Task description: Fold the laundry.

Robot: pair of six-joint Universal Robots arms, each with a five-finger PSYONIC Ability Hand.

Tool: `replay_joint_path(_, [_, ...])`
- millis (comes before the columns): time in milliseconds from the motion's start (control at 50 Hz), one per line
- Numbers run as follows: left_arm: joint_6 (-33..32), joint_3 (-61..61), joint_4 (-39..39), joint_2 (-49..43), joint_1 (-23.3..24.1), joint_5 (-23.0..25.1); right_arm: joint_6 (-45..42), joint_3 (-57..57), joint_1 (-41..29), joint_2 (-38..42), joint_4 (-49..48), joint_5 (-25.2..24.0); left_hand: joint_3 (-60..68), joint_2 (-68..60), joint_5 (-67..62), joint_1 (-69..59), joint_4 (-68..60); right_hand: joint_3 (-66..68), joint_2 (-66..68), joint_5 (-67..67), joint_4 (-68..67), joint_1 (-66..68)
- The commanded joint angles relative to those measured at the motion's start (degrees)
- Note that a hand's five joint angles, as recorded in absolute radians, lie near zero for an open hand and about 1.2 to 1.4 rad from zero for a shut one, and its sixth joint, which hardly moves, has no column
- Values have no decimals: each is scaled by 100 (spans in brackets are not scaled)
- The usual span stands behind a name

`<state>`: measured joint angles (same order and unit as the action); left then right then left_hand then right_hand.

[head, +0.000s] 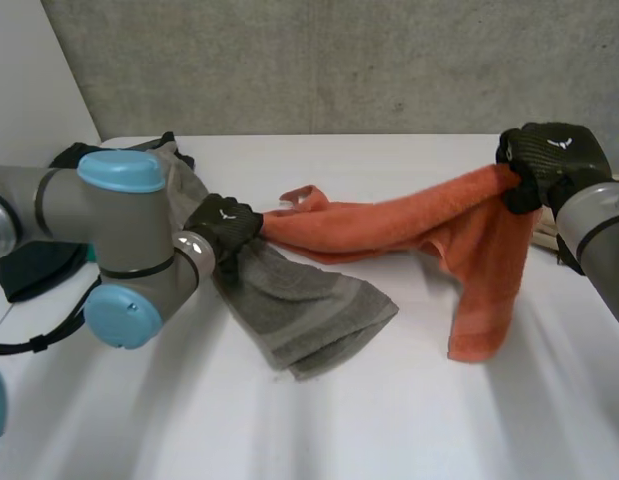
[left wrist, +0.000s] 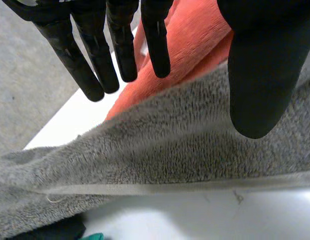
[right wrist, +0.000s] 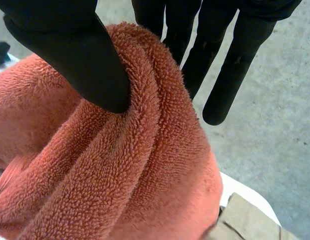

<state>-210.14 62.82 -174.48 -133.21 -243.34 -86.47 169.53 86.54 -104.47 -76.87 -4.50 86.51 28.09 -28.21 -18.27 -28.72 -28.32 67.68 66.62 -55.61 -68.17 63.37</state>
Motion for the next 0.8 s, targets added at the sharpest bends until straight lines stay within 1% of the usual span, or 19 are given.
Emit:
replay_joint_path(20, [-19,-560,231,-504,-3,-28,-192,354,172,84,-148,-38,1791,-1778,-1773,-1728,-1767,1232,1338,-1439,-1183,1663])
replay_joint_path(120, [-124,-954,292,-829,5,-141,-192,478,190,207,-236,-29,5184,-5172,-5166,-5121,-5161,1232,1338,-1439,-1183,1663])
replay_joint_path(180, [-203,-1087,283,-716,-47,-378,-210,487,173,242,-280,-47,5191,-5179,-5173,-5128,-5168,1232,1338,-1439,-1183,1663])
replay_joint_path(240, [-160,-1140,117,-164,-301,-896,-192,452,129,251,-271,-56,5191,-5179,-5173,-5128,-5168,1232,1338,-1439,-1183,1663])
replay_joint_path(260, [-116,-1149,-5,30,-415,-1019,-192,451,120,242,-271,-64,5191,-5179,-5173,-5128,-5168,1232,1338,-1439,-1183,1663])
replay_joint_path(300, [68,-1175,-576,531,-889,-1345,-183,451,59,225,-262,-152,5191,-5179,-5173,-5128,-5168,1232,1338,-1439,-1183,1663])
replay_joint_path(340, [139,-1228,-1033,769,-1258,-1434,-174,460,6,216,-236,-275,5191,-5179,-5173,-5128,-5168,1232,1338,-1439,-1183,1663])
replay_joint_path(360, [166,-1367,-1418,857,-1626,-1434,-174,460,-64,216,-184,-441,5191,-5179,-5173,-5128,-5168,1232,1338,-1439,-1183,1663])
replay_joint_path(400, [113,-1613,-1667,814,-1936,-1443,-183,486,-178,207,-122,-635,5191,-5179,-5173,-5128,-5168,1232,1338,-1439,-1183,1663])
replay_joint_path(440, [-9,-1938,-1563,692,-2138,-1512,-192,504,-310,207,-87,-845,5191,-5179,-5173,-5128,-5168,1232,1338,-1439,-1183,1663])
replay_joint_path(500, [-54,-2159,-1273,568,-2192,-1504,-209,487,-433,233,-43,-943,5191,-5179,-5173,-5128,-5168,1232,1338,-1439,-1183,1663])
replay_joint_path(520, [-10,-2203,-1029,498,-2174,-1435,-236,461,-495,242,-34,-926,4494,-4481,-4476,-4430,-4470,1232,1338,-1439,-1183,1663])
replay_joint_path(540, [16,-2186,-878,480,-2157,-1356,-253,452,-539,242,-51,-917,3271,-3259,-3253,-3208,-3248,1232,1338,-1439,-1183,1663])
replay_joint_path(560, [16,-2160,-746,480,-2122,-1259,-262,443,-583,242,-60,-908,1826,-1814,-1809,-1763,-1803,1232,1338,-1439,-1183,1663])
replay_joint_path(580, [43,-2055,-545,488,-2026,-1023,-280,434,-627,242,-60,-908,-686,698,704,749,709,1232,1338,-1439,-1183,1663])
replay_joint_path(600, [43,-1985,-438,506,-1964,-934,-323,408,-732,251,-25,-934,-1544,1556,1561,1607,1567,1232,1338,-1439,-1183,1663])
replay_joint_path(660, [51,-1591,-157,690,-1771,-740,-411,399,-890,277,-7,-961,-1809,1821,1827,1872,1832,1232,1338,-1439,-1183,1663])
replay_joint_path(720, [78,-1168,-156,980,-1621,-731,-561,434,-1119,286,80,-1075,-1809,1821,1827,1872,1832,1232,1338,-1439,-1183,1663])
replay_joint_path(800, [131,-325,-331,1341,-1235,-415,-719,504,-1251,225,291,-1338,-1809,1821,1827,1872,1832,1232,1338,-1439,-1183,1663])
